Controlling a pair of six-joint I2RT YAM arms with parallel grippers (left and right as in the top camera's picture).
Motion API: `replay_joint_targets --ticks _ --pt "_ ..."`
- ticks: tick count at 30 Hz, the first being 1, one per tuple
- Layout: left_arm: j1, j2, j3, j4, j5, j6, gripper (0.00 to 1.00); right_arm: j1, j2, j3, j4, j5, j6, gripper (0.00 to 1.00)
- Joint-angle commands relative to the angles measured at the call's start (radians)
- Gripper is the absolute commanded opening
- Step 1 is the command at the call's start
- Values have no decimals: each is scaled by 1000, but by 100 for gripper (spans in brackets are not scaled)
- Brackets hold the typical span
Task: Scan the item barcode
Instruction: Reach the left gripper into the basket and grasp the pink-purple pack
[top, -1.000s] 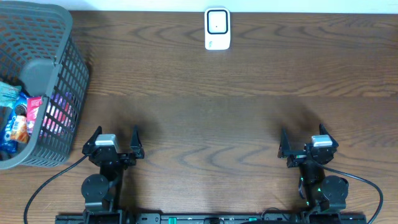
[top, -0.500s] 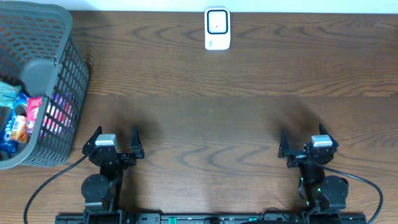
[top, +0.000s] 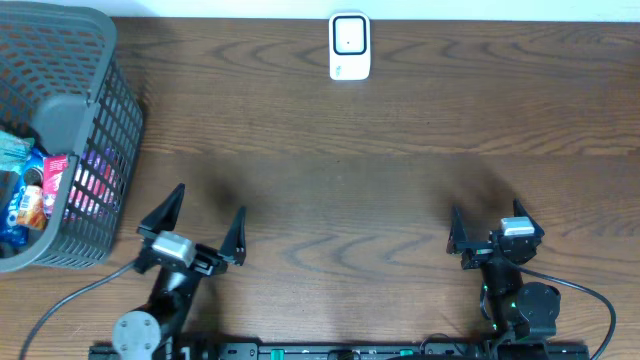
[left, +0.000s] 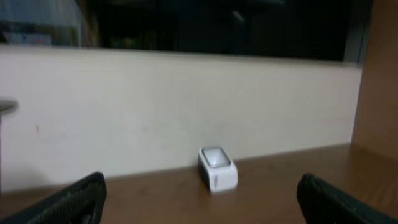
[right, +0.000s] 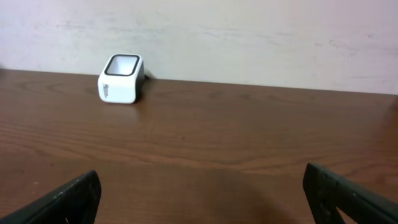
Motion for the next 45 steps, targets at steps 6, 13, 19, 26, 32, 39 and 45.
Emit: replay_joint_targets --ticks 6,13,19,26,32,39,45 --pt "4 448 629 -489 15 145 98 -8 -6 -3 -2 -3 -12 99" --pt "10 911 1153 -951 -90 293 98 -8 -6 -3 -2 -3 -12 99" --pt "26 1145 1464 -1128 -148 450 98 -8 -6 -3 -2 -3 -12 99" --pt "211 1289 1654 -1091 -462 136 98 -8 -6 -3 -2 -2 -12 99" --pt "492 1384 1692 -1059 -426 -24 98 -8 -6 -3 -2 -3 -12 99" --pt "591 1494 1692 -1137 -375 -142 98 -8 -6 -3 -2 -2 -12 99" --pt "591 1604 1692 -1181 -396 -198 98 -8 -6 -3 -2 -2 -12 99"
